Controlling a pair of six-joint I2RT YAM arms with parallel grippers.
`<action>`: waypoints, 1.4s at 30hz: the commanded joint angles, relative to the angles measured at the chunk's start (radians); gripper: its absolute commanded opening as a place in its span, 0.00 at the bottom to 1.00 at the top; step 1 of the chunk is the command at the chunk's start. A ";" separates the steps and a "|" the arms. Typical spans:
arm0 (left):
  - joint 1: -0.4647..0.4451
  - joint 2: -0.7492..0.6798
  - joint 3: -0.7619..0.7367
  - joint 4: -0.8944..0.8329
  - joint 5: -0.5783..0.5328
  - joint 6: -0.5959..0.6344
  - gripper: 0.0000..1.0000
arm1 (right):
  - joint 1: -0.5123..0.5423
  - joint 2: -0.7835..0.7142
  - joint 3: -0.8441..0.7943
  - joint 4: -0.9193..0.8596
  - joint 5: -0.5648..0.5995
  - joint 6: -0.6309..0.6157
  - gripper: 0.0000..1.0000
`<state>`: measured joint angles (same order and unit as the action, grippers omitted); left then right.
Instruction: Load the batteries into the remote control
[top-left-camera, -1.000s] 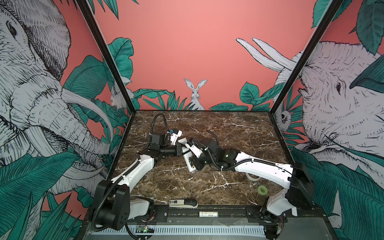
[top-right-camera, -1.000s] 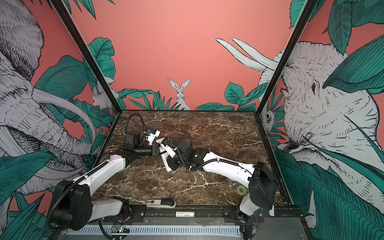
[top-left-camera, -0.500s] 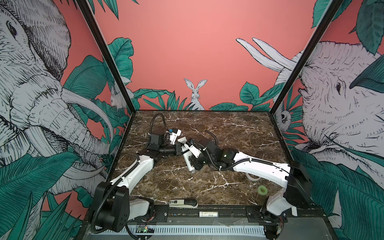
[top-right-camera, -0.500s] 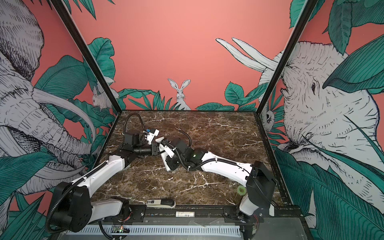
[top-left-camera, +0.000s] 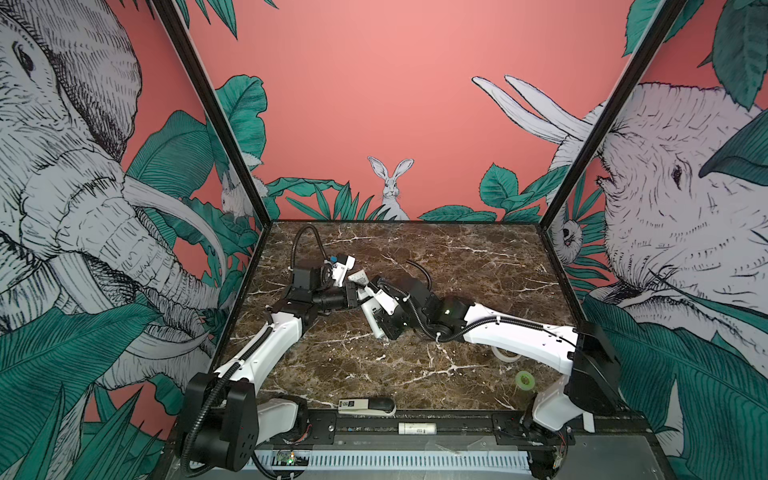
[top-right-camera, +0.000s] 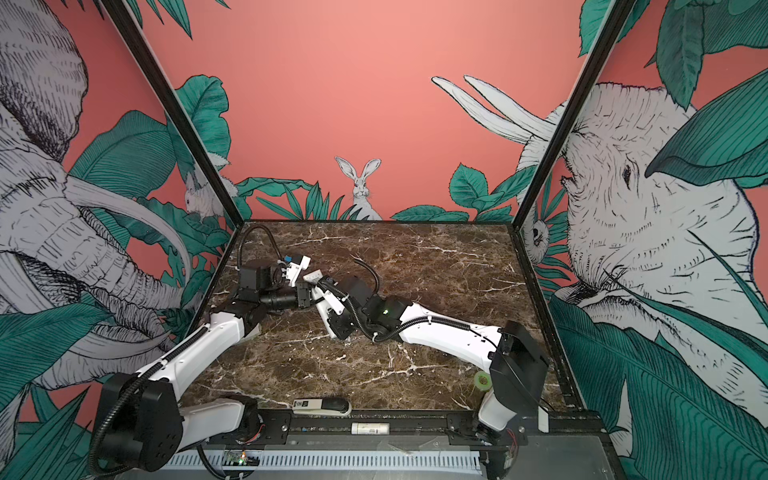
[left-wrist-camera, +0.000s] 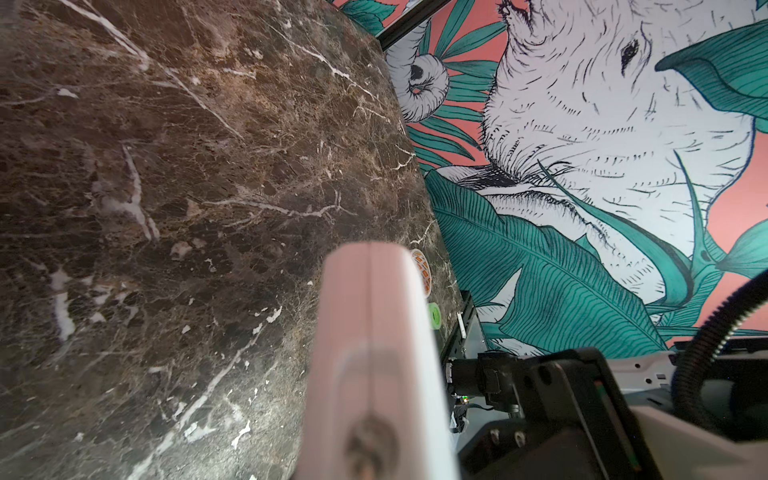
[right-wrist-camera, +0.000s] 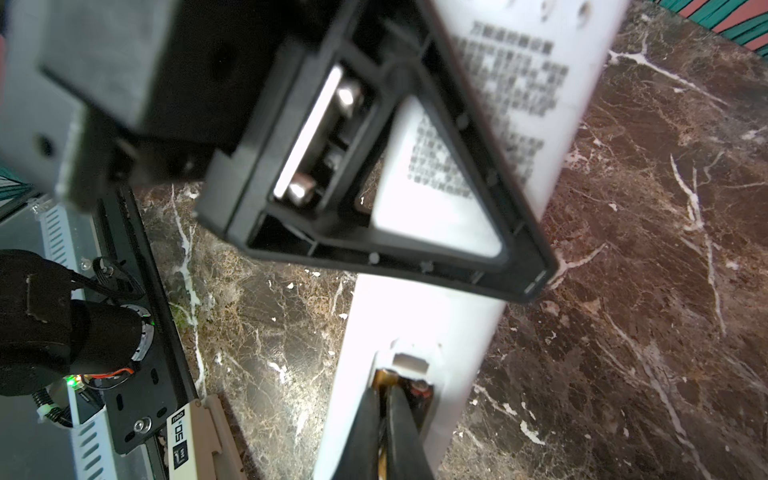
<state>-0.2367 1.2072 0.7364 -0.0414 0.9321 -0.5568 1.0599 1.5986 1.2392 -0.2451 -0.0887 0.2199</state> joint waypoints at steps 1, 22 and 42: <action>-0.004 -0.051 0.059 -0.028 0.124 0.033 0.00 | 0.004 -0.057 -0.071 -0.003 0.021 0.015 0.12; -0.033 -0.092 0.055 -0.009 0.240 0.068 0.00 | -0.108 -0.215 -0.232 0.225 -0.316 0.156 0.60; -0.036 -0.104 0.060 0.025 0.246 0.046 0.00 | -0.113 -0.162 -0.197 0.131 -0.266 0.144 0.25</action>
<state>-0.2672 1.1370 0.7650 -0.0639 1.1080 -0.4850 0.9485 1.4200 1.0302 -0.0574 -0.3904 0.3874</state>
